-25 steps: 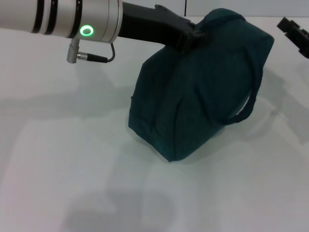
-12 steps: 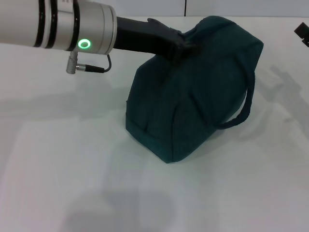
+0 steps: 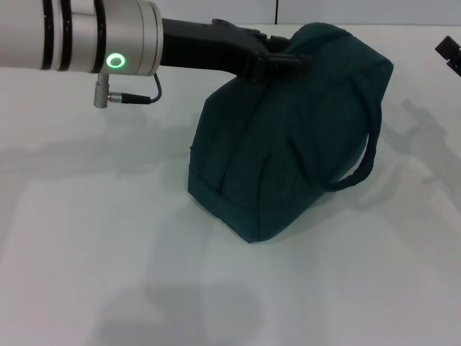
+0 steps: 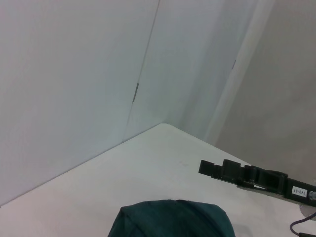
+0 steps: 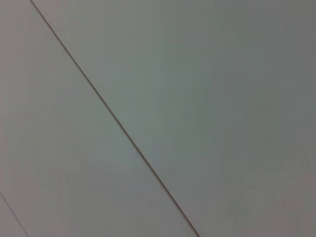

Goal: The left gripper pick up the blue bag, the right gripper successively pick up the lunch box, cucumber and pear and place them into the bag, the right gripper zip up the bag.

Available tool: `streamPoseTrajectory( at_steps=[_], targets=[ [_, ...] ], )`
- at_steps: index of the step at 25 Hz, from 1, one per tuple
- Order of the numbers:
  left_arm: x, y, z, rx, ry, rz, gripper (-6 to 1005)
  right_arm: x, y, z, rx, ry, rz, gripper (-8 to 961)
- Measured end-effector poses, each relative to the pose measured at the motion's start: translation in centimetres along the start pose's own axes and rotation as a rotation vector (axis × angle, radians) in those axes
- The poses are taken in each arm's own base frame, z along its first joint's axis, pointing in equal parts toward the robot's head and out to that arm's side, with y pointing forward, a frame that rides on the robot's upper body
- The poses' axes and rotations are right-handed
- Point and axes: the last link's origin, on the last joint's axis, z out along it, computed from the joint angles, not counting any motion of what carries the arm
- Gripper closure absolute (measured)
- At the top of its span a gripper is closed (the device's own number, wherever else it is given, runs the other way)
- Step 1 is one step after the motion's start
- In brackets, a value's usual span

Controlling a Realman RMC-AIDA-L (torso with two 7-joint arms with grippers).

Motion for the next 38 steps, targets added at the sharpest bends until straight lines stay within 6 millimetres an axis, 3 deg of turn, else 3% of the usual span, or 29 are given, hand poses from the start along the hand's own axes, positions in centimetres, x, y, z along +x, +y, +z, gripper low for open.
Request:
streamPoseTrajectory(
  at_steps=[11,14,16,19,26,30,38],
  targets=[
    [1.9,0.4,-2.4,0.006,0.124,0.053,277,-0.1,0.2,0.0,-0.012,-0.005,0.005,78],
    [2.3,0.3,-4.8,0.023,0.2,0.089,183,-0.4,0.3,0.0,-0.027,-0.01,-0.006,79],
    [1.8,0.4,-6.9,0.024,0.262,0.114,186,-0.9,0.6,0.2,-0.06,-0.007,-0.038,79],
    [-0.3,0.5,-9.8,0.015,0.326,0.139,191,-2.3,1.8,0.0,-0.176,0.019,-0.128,80],
    [-9.1,1.1,-13.5,0.006,0.31,0.164,201,-4.2,5.8,-1.9,-0.562,0.213,-0.361,81],
    [-13.6,1.6,-14.4,-0.001,0.247,0.134,200,-3.4,6.8,-4.0,-0.692,0.343,-0.4,81],
    [-19.7,1.7,-13.6,-0.03,0.113,0.002,202,0.4,6.5,-8.0,-0.725,0.473,-0.427,81]
  ],
)
